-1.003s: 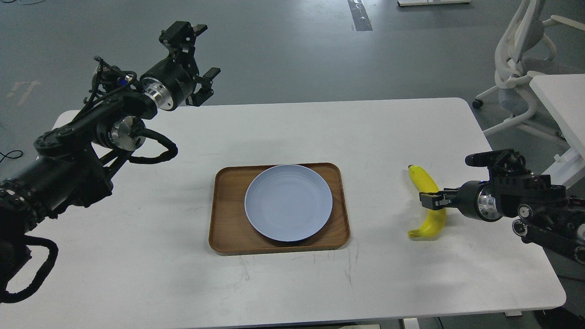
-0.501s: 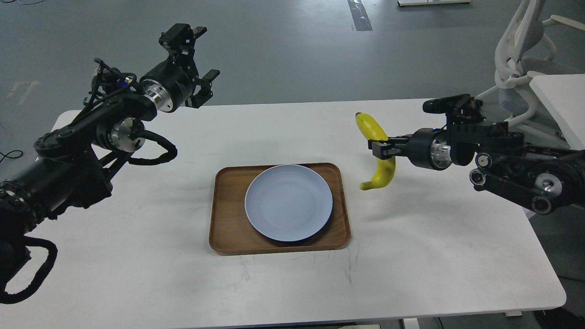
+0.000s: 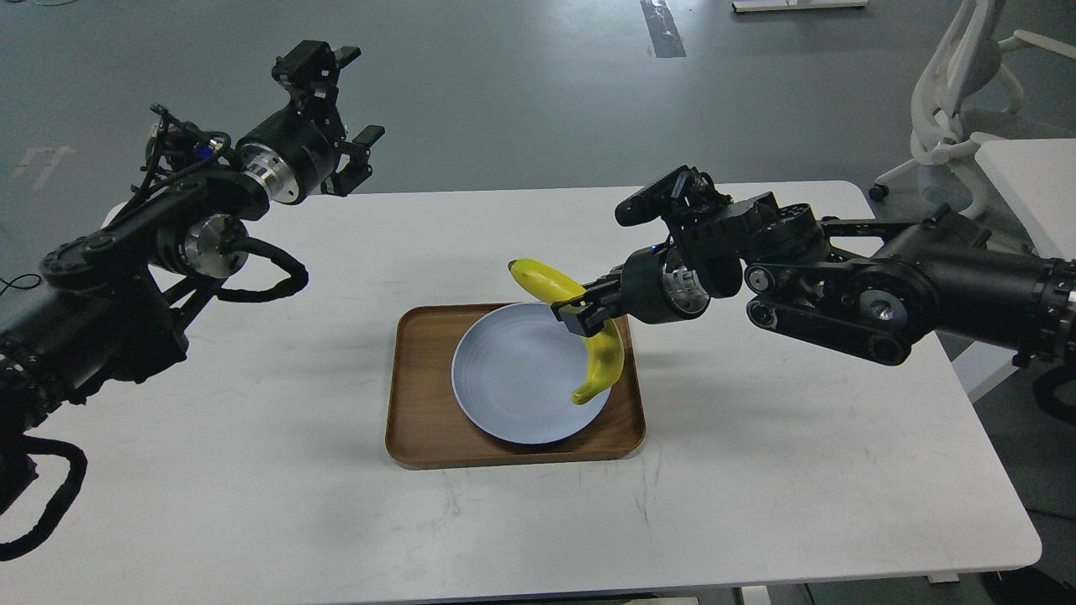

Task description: Place banana on plate with both arms

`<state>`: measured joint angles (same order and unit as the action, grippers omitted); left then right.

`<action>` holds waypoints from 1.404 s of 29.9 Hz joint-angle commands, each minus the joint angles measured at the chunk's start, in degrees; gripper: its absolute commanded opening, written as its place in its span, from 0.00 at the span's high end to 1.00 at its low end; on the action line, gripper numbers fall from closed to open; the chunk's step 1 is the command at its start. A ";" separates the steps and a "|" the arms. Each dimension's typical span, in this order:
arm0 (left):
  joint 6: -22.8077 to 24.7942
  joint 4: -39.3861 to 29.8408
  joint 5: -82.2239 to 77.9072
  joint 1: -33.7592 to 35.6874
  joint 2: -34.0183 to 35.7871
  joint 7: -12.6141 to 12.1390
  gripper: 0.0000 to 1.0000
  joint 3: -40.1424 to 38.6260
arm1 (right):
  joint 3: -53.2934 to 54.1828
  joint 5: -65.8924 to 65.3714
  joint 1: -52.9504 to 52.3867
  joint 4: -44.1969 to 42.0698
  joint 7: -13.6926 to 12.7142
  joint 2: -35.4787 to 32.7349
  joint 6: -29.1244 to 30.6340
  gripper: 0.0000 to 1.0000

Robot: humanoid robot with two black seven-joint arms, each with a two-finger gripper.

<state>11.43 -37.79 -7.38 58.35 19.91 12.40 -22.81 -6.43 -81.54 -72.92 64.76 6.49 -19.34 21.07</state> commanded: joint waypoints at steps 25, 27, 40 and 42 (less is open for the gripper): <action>1.23 -0.62 0.00 -0.08 2.24 -0.09 0.02 -0.04 | 0.37 0.33 5.33 -10.17 -0.16 7.73 -1.81 0.62; 1.23 -0.62 0.00 -0.08 2.24 0.00 0.02 -0.04 | 0.54 1.03 5.94 -10.79 -0.25 8.61 -3.39 0.44; 0.88 -0.53 -0.09 0.10 1.97 -0.62 0.02 0.05 | 5.26 5.07 4.89 -10.27 -0.60 8.71 -4.28 0.00; 0.71 -0.44 0.00 0.10 1.80 -0.53 0.02 0.05 | 11.14 6.91 4.89 -10.79 -0.77 7.83 -4.28 0.00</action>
<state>12.48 -38.40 -7.39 58.46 21.95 11.68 -22.76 -2.15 -76.55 -67.63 54.55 5.90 -10.44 16.78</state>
